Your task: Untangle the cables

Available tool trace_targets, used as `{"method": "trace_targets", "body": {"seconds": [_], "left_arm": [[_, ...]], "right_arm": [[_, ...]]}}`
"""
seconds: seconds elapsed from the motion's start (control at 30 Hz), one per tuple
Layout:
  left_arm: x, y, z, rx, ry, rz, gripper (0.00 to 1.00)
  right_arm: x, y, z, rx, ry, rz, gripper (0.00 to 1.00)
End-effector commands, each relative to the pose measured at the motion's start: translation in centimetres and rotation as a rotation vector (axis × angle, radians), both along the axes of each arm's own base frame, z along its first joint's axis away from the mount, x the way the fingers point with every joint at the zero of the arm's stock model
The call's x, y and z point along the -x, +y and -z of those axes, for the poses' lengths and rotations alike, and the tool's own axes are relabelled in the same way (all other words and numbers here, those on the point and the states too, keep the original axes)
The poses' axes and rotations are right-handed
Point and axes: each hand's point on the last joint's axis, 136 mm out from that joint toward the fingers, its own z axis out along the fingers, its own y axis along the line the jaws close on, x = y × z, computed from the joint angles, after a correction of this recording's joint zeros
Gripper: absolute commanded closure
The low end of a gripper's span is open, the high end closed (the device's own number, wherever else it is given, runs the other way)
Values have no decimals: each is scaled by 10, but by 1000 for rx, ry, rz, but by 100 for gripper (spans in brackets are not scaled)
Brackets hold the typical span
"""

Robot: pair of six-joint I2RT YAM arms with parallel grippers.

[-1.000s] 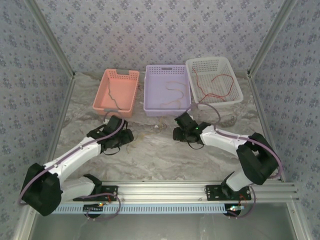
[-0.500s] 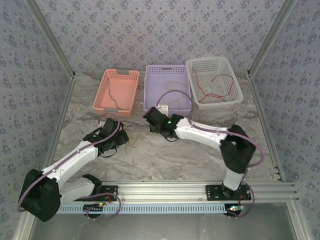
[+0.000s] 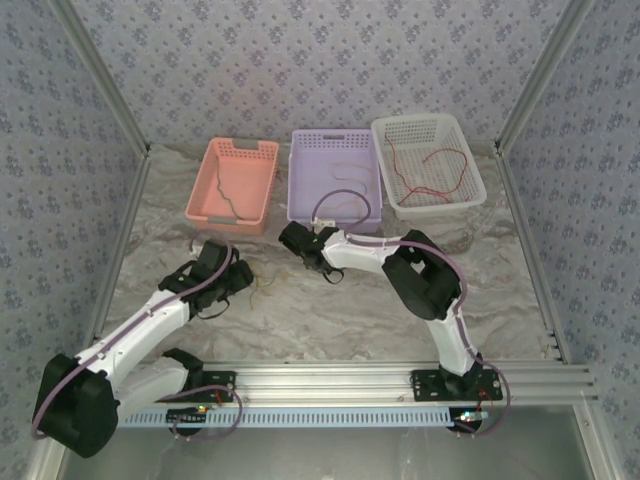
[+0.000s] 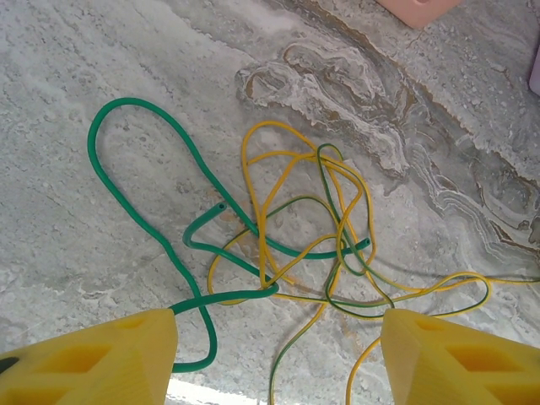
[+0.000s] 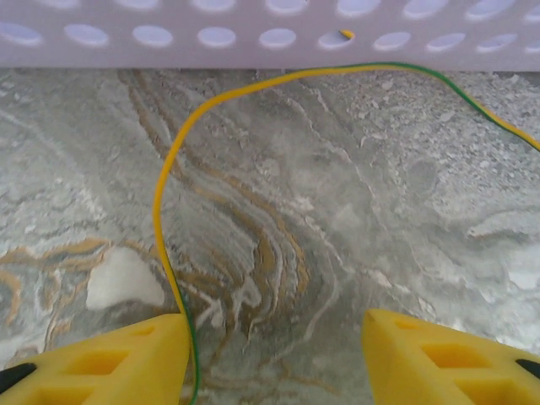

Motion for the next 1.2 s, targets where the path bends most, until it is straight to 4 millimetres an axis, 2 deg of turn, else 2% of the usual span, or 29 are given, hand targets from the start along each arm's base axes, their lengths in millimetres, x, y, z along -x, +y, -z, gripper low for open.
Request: {"method": "trace_targets", "body": {"seconds": [0.0,0.13,0.3,0.43,0.57,0.73,0.83,0.9,1.0,1.1,1.17], "left_arm": [[1,0,3,-1,5,15,35],[1,-3,4,21,2,21,35],[2,-6,-2,44,-9,34,36],[4,-5,-4,45,-14,29,36],[5,-2,-6,46,-22,20,36],[2,-1,4,83,-1,3,34],[-2,2,13,105,20,-12,32],[-8,1,16,129,18,-12,32],[-17,-4,20,149,0,-3,38],[-24,-7,29,142,24,1,40],[-25,-5,36,123,44,-14,45]], "right_arm": [[-16,4,-7,-12,-58,18,41],[-25,7,-3,-33,-62,14,42],[-22,13,-12,-52,-114,-15,41],[-29,12,-5,-66,-99,4,41],[-38,14,7,-78,-94,8,47],[-41,11,15,-74,-96,13,66],[-39,9,12,-74,-114,16,86],[-36,6,4,-77,-138,20,100],[-29,-1,-18,-83,-189,25,100],[-20,-11,-46,-106,-237,31,100],[-14,-19,-69,-113,-269,37,100]]}}
